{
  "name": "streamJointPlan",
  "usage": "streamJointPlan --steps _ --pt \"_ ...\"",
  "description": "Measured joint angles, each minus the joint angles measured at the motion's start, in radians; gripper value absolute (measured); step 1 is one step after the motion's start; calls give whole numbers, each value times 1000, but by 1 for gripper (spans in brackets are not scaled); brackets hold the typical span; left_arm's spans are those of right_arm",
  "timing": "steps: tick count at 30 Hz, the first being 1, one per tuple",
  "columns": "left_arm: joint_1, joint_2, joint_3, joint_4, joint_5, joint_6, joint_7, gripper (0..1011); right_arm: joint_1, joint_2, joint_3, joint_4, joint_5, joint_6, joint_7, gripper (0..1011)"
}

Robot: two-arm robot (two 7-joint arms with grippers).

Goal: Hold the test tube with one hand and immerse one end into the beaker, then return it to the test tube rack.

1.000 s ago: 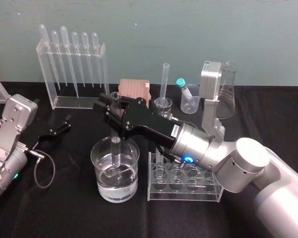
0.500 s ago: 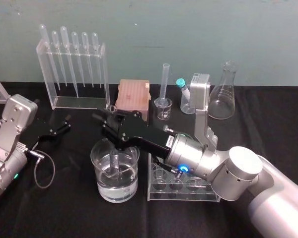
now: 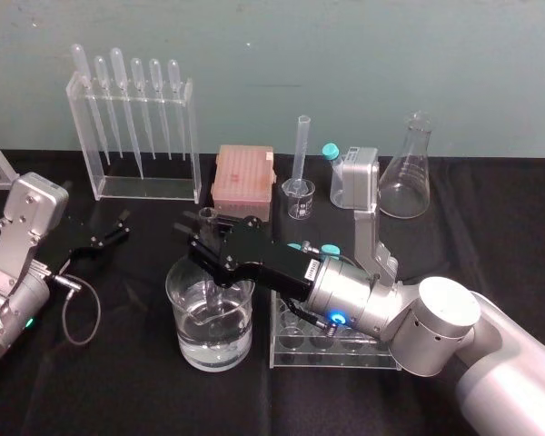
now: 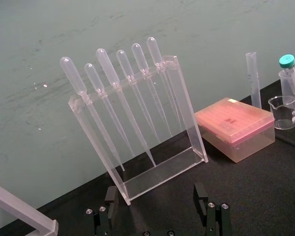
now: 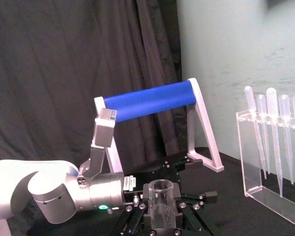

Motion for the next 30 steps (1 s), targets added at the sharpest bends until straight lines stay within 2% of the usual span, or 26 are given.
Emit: streamJointPlan --steps 30 --pt "0 0 0 0 0 0 0 1000 -4 10 8 -2 -15 7 -16 210"
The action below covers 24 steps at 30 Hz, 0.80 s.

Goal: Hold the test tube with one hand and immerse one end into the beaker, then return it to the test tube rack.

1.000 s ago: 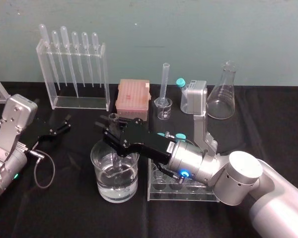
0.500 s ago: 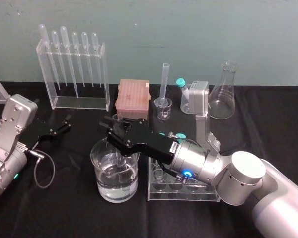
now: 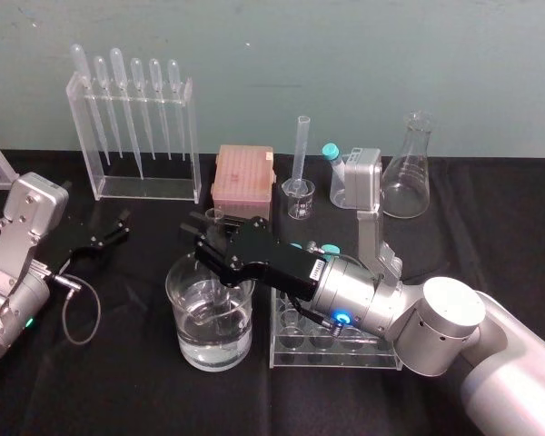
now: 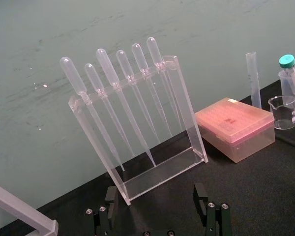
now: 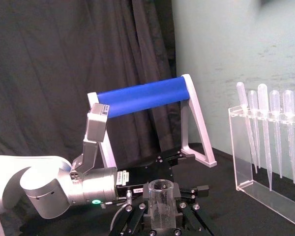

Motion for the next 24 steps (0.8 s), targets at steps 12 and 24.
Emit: streamJointPlan --steps 12,24 --pt "0 0 0 0 0 0 0 1000 0 0 0 0 1 -1 1 210" --pt "0 0 0 0 0 0 0 1000 0 0 0 0 2 -1 2 210"
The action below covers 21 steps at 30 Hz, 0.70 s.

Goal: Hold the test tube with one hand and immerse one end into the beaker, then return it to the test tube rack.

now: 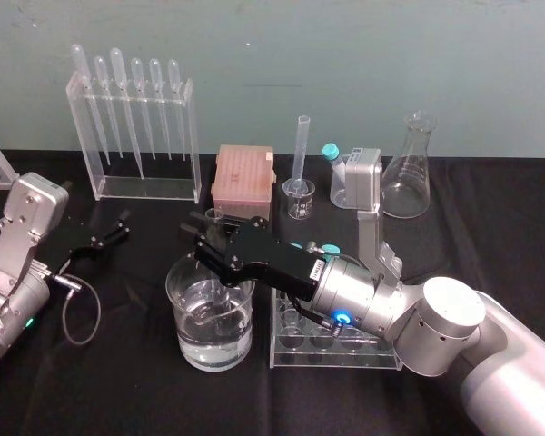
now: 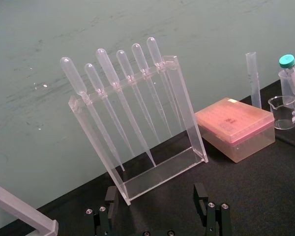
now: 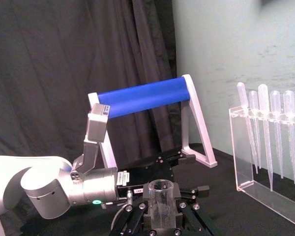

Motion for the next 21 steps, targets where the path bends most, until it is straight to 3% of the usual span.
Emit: streamJointPlan --steps 21 --pt "0 0 0 0 0 0 0 1000 0 0 0 0 0 0 0 210"
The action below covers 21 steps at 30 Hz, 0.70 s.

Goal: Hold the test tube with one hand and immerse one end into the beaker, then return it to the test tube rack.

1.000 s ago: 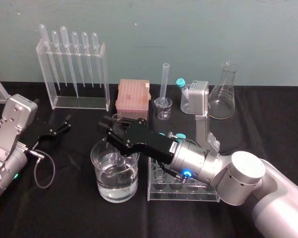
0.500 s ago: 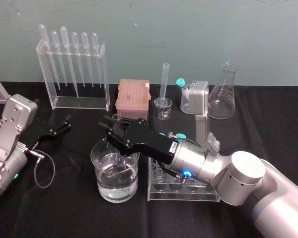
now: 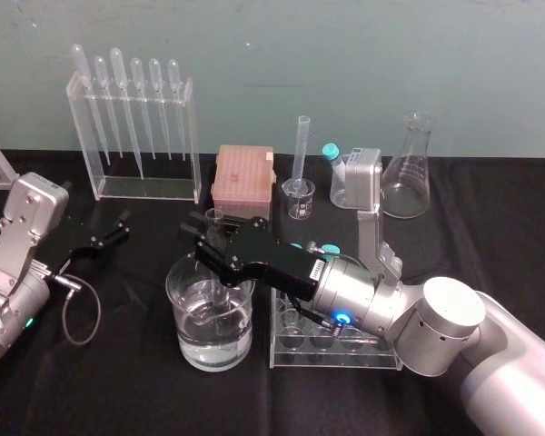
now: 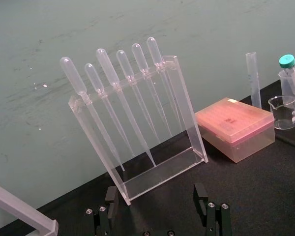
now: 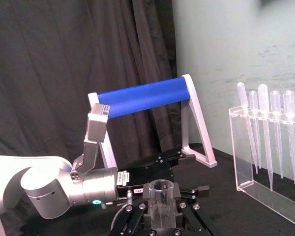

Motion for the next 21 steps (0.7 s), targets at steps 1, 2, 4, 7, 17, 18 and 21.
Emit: streamJointPlan --steps 1,2,4,7,17,18,21 --pt "0 0 0 0 0 0 0 1000 0 0 0 0 0 0 0 210" --pt "0 0 0 0 0 0 0 1000 0 0 0 0 0 0 0 210" --pt "0 0 0 0 0 0 0 1000 0 0 0 0 0 0 0 210" --pt "0 0 0 0 0 0 0 1000 0 0 0 0 0 0 0 210" --pt "0 0 0 0 0 0 0 1000 0 0 0 0 0 0 0 210" --pt "0 0 0 0 0 0 0 1000 0 0 0 0 0 0 0 210" --pt "0 0 0 0 0 0 0 1000 0 0 0 0 0 0 0 210"
